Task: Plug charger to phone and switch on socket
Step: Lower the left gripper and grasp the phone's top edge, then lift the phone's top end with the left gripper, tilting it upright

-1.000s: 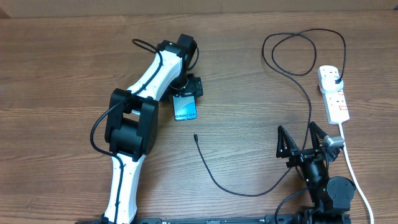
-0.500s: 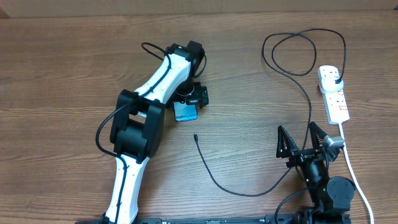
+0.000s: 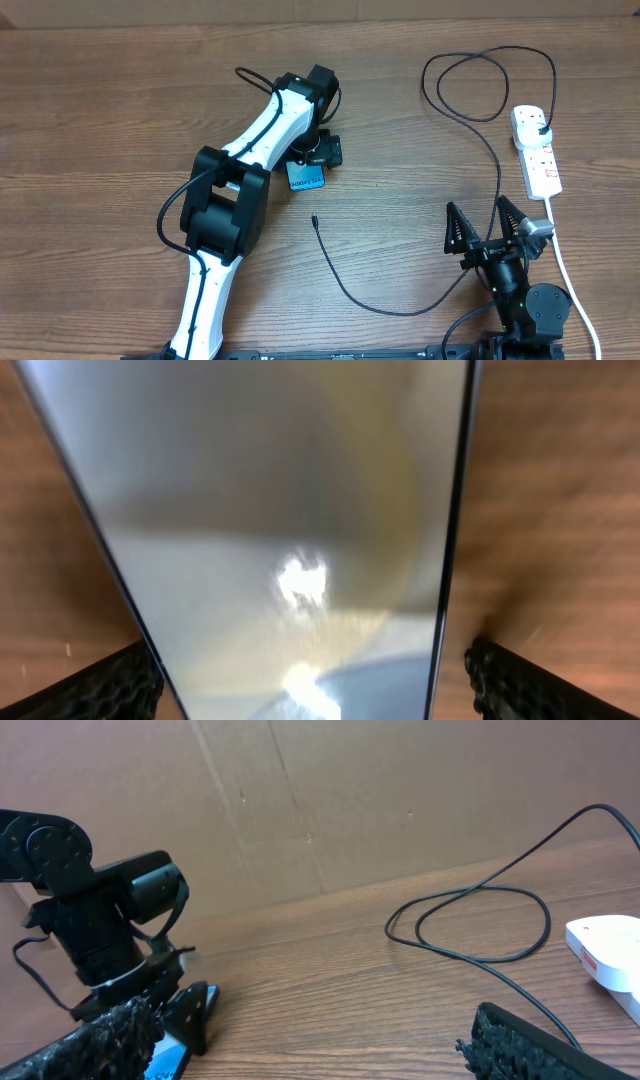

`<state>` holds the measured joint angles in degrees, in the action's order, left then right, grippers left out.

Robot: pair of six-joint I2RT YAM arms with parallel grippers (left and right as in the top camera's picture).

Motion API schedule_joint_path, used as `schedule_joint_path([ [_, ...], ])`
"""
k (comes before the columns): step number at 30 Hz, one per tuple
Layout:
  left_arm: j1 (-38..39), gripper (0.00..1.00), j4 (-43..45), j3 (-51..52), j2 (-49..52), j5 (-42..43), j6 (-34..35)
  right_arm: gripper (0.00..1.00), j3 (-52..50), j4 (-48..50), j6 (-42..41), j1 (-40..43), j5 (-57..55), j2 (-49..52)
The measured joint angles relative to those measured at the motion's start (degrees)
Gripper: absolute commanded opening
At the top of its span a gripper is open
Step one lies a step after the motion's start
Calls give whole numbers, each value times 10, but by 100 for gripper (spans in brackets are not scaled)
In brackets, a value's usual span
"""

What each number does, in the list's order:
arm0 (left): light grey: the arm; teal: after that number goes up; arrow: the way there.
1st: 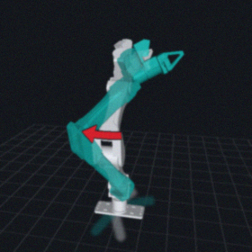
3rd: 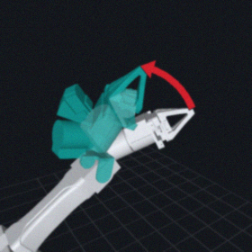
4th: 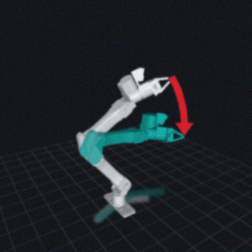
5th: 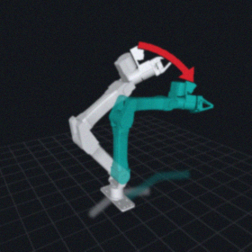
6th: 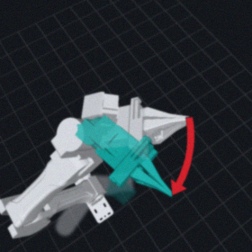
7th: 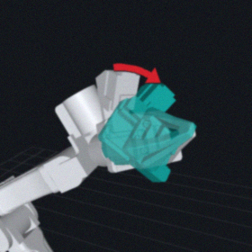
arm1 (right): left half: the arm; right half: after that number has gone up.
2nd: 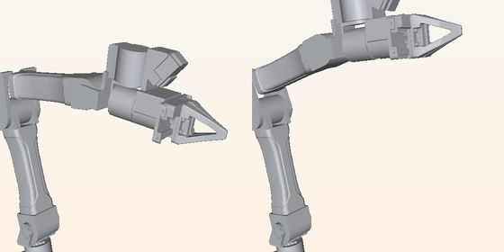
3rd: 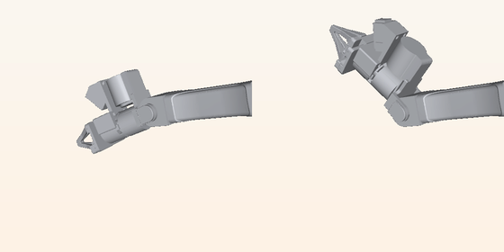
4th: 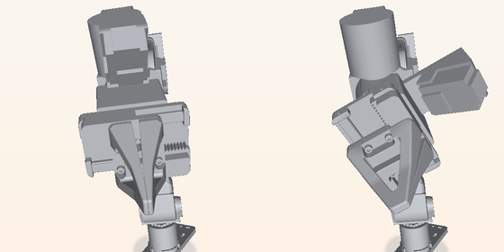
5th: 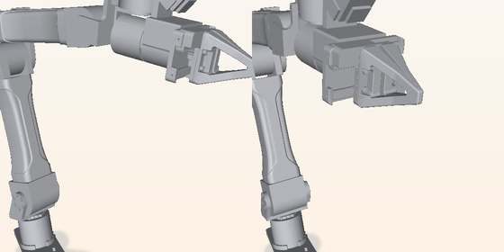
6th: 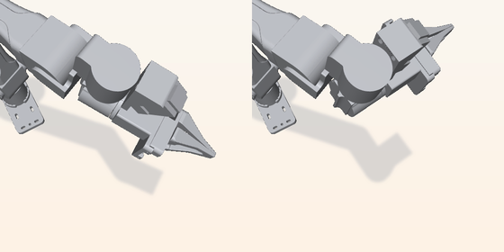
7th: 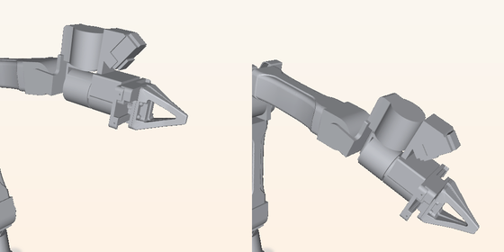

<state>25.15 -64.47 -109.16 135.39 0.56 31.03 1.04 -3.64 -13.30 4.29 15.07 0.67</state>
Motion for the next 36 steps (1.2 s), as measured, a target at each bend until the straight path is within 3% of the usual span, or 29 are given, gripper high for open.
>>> schedule_joint_path([
  [14, 0, 99, 75, 0, 0, -45, 6, 100, 0, 0, 0, 0, 0, 0],
  [25, 0, 76, 64, 0, 0, -43, 3, 100, 0, 0, 0, 0, 0, 0],
  [33, 0, 80, 36, -2, 0, -29, 3, 100, 0, 0, 0, 0, 0, 0],
  [36, 0, 93, 21, -2, 0, -21, 3, 100, 0, 0, 0, 0, 0, 0],
])
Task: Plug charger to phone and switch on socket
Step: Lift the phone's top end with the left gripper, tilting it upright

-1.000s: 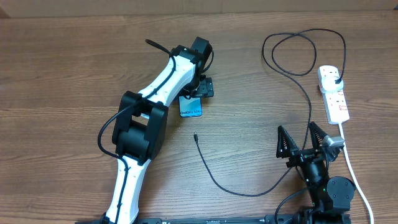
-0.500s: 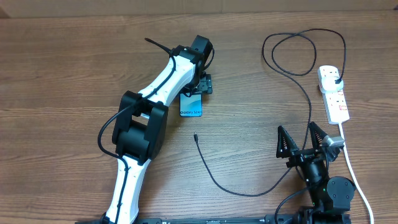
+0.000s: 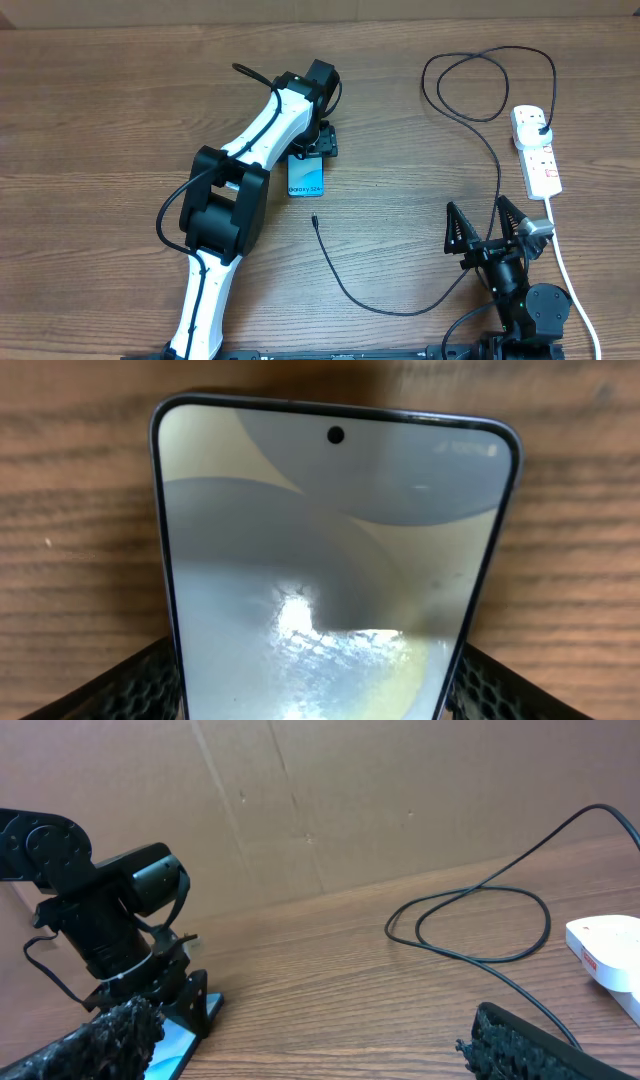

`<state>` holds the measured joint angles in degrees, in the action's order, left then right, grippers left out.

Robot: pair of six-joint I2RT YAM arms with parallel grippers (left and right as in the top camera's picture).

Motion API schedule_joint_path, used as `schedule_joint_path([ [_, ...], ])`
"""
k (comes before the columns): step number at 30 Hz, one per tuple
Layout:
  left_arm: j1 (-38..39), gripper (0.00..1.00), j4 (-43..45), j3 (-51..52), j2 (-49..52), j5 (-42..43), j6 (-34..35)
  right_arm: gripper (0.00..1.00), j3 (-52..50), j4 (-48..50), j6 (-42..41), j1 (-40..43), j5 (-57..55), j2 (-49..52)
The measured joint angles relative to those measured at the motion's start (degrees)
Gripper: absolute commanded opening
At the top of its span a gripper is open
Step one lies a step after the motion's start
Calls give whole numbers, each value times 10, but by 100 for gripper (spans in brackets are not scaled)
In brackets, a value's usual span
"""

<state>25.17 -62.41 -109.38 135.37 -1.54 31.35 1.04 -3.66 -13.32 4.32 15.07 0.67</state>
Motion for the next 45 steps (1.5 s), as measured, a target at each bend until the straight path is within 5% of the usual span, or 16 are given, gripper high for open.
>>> schedule_joint_path([
  [2, -1, 100, -7, 0, 0, 6, -2, 100, 0, 0, 0, 0, 0, 0],
  [35, 0, 100, -12, 1, 0, 12, -30, 100, 0, 0, 0, 0, 0, 0],
  [45, 2, 86, -15, 2, 0, 15, -32, 100, 0, 0, 0, 0, 0, 0],
])
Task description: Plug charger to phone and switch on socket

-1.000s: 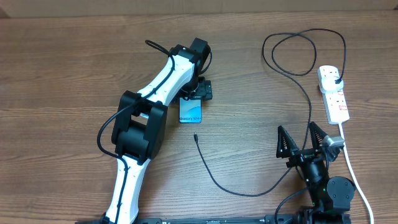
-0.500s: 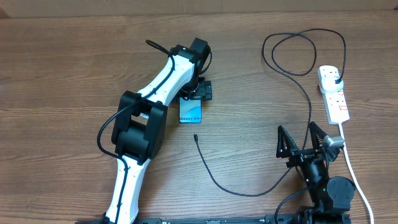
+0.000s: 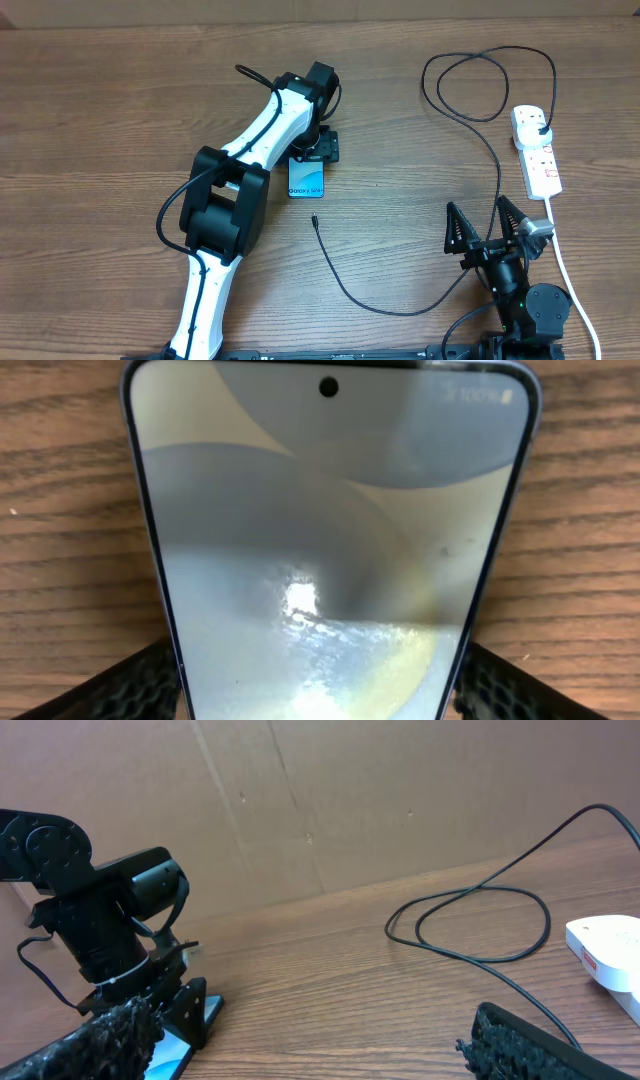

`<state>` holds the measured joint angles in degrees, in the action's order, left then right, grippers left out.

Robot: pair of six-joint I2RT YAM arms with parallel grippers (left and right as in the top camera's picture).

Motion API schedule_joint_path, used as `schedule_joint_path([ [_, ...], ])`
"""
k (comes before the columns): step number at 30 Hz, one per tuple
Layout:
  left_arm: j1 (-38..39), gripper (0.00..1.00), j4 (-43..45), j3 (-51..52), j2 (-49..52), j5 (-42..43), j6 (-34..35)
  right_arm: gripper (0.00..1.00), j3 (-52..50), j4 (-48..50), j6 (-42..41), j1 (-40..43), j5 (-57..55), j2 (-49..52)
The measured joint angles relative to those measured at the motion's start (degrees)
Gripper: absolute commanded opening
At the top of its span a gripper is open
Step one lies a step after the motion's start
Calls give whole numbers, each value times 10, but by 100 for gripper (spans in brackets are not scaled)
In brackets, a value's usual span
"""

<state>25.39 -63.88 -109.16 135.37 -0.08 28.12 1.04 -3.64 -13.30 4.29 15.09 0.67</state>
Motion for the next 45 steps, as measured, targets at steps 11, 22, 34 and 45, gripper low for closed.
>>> schedule_joint_path([
  [11, 0, 83, -2, 0, 0, 2, 0, 100, 0, 0, 0, 0, 0, 0],
  [22, 2, 83, -56, 2, -1, 46, -2, 100, 0, 0, 0, 0, 0, 0],
  [34, 5, 86, -56, 5, -1, 49, 7, 100, 0, 0, 0, 0, 0, 0],
  [45, 5, 83, -42, 8, -3, 53, 22, 100, 0, 0, 0, 0, 0, 0],
])
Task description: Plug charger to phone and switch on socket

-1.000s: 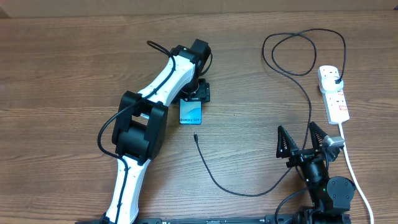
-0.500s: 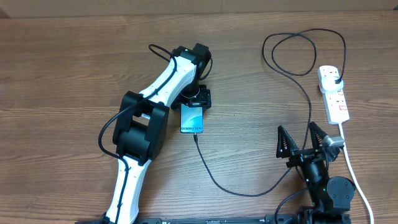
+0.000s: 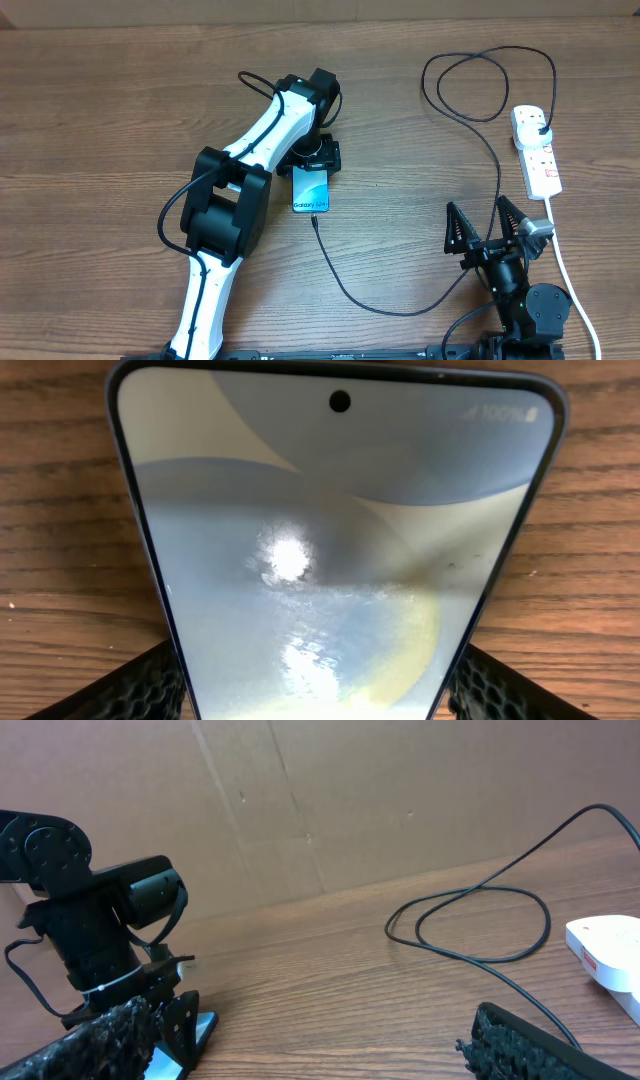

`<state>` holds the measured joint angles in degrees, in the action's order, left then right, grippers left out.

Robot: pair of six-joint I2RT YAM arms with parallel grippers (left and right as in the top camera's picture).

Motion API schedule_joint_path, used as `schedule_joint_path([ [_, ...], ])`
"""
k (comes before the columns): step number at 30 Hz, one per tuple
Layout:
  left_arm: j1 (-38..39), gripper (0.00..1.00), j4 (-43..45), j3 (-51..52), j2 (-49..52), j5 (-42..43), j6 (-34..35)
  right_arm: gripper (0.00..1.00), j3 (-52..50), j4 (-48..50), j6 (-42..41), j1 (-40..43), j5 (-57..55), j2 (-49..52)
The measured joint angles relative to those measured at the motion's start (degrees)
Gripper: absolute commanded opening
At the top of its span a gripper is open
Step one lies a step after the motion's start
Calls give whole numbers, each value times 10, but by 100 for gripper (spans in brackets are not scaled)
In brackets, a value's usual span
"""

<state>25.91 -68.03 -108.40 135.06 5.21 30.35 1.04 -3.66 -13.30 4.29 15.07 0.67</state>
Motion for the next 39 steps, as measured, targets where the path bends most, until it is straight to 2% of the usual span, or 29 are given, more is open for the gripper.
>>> schedule_joint_path([
  [4, 0, 94, 2, 0, 0, 4, 2, 100, 0, 0, 0, 0, 0, 0],
  [6, 1, 95, 4, 0, -1, 7, 4, 100, 0, 0, 0, 0, 0, 0],
  [10, 3, 88, 3, 0, -1, 4, 2, 100, 0, 0, 0, 0, 0, 0],
  [19, 3, 86, 3, 0, -1, 1, -5, 100, 0, 0, 0, 0, 0, 0],
  [22, 3, 82, 3, 0, -1, 1, -5, 100, 0, 0, 0, 0, 0, 0],
  [29, 3, 84, 3, 0, -1, 0, -5, 100, 0, 0, 0, 0, 0, 0],
  [32, 3, 90, 3, 0, -1, 0, -5, 100, 0, 0, 0, 0, 0, 0],
  [39, 6, 89, 4, 0, -1, -6, -5, 100, 0, 0, 0, 0, 0, 0],
])
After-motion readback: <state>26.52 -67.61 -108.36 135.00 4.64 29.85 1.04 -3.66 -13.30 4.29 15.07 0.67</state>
